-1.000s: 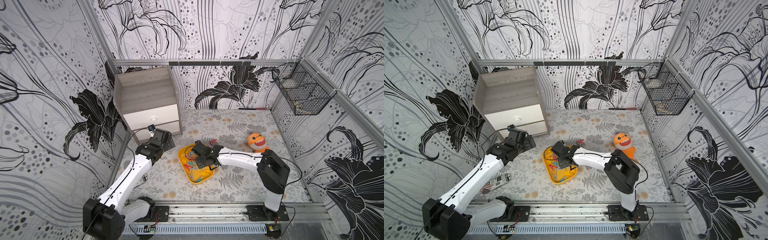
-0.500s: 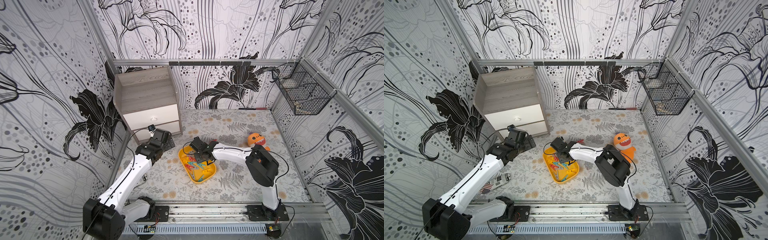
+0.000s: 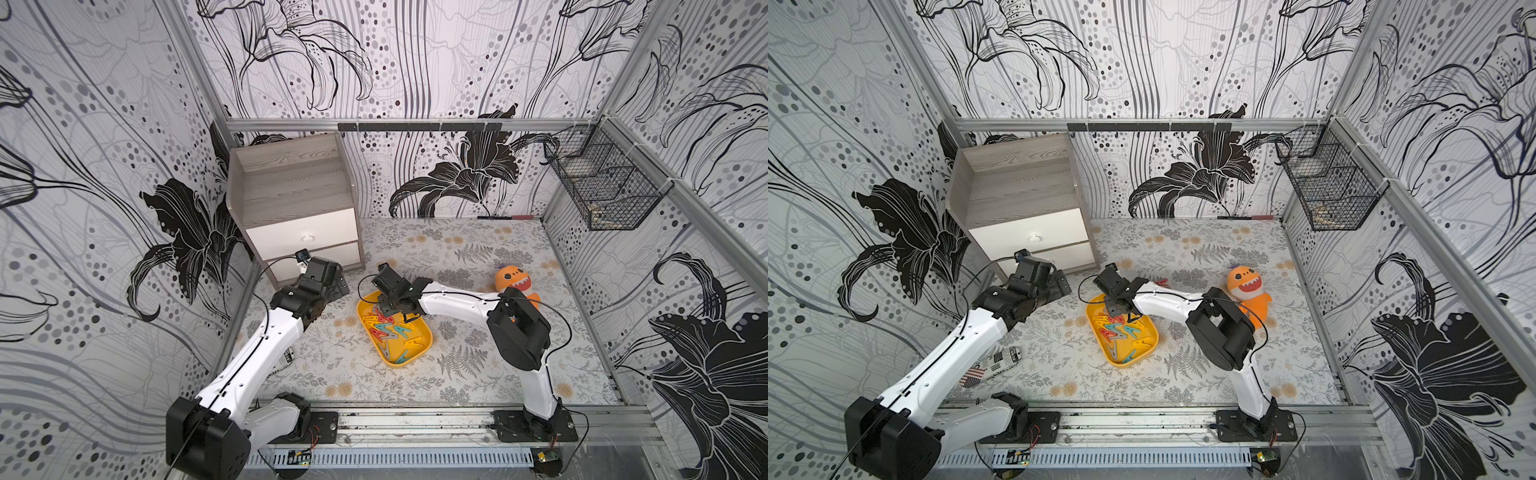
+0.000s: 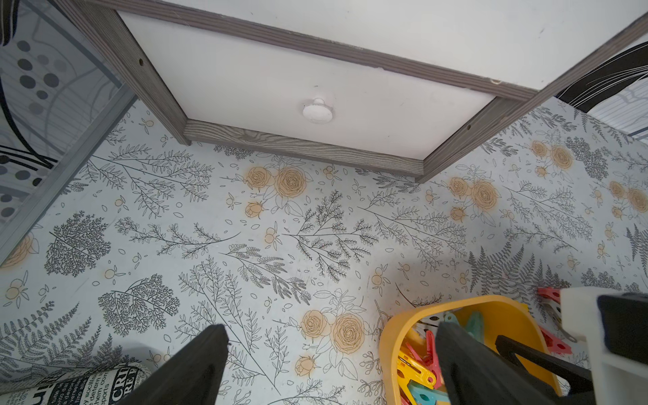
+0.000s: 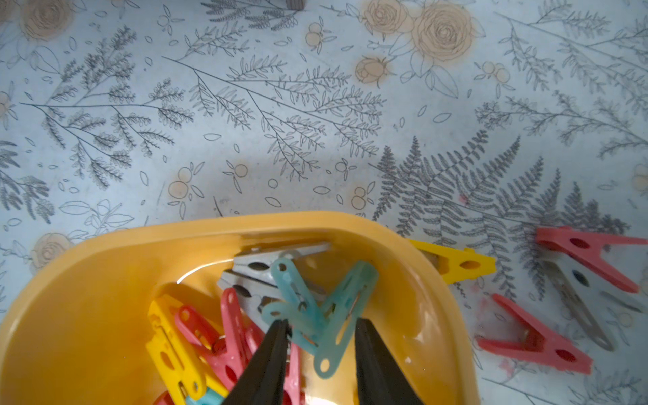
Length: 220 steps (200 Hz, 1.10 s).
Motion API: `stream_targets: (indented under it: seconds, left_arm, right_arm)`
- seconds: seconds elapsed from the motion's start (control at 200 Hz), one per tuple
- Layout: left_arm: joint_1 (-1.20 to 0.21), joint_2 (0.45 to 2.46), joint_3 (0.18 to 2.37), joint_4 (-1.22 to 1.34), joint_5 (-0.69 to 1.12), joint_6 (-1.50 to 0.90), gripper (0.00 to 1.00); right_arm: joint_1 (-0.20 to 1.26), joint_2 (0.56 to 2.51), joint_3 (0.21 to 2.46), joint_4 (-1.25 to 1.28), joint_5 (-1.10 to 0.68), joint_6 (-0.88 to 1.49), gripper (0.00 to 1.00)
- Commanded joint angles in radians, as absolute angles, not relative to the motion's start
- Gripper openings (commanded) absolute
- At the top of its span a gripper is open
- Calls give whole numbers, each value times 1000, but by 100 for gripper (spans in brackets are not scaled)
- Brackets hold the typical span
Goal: Put the clothespins into the storage box
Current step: Place the clothespin in the storage box, then pick up the clothespin from the center of the board.
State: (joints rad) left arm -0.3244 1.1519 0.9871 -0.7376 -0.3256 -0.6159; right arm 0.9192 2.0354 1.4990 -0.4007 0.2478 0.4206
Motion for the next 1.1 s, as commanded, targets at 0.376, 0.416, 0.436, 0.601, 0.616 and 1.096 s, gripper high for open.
stream_targets:
  seconds: [0.376, 0.416, 0.436, 0.601, 0.616, 1.096]
  left_arm:
    - [-317, 1149, 1019, -724, -330, -606, 97]
    - [-317, 1148, 1016, -727, -332, -605, 97]
    - [-318, 1147, 1016, -727, -333, -606, 97]
    - [-318, 1153, 1021, -730, -328, -609, 97]
    - [-317, 1154, 1022, -730, -329, -609, 97]
    - [-317, 1168, 1022, -731, -342, -612, 97]
  right_arm:
    - [698, 1797, 1236, -347, 224, 402, 40]
    - [684, 1793, 1220, -328, 218, 403, 40]
    - [677, 1794, 1214, -321, 215, 400, 41]
    - [645, 1865, 1243, -299, 237, 327, 40]
    - [642, 1873, 1250, -305, 240, 322, 39]
    - [604, 1979, 1312, -297, 166, 253, 30]
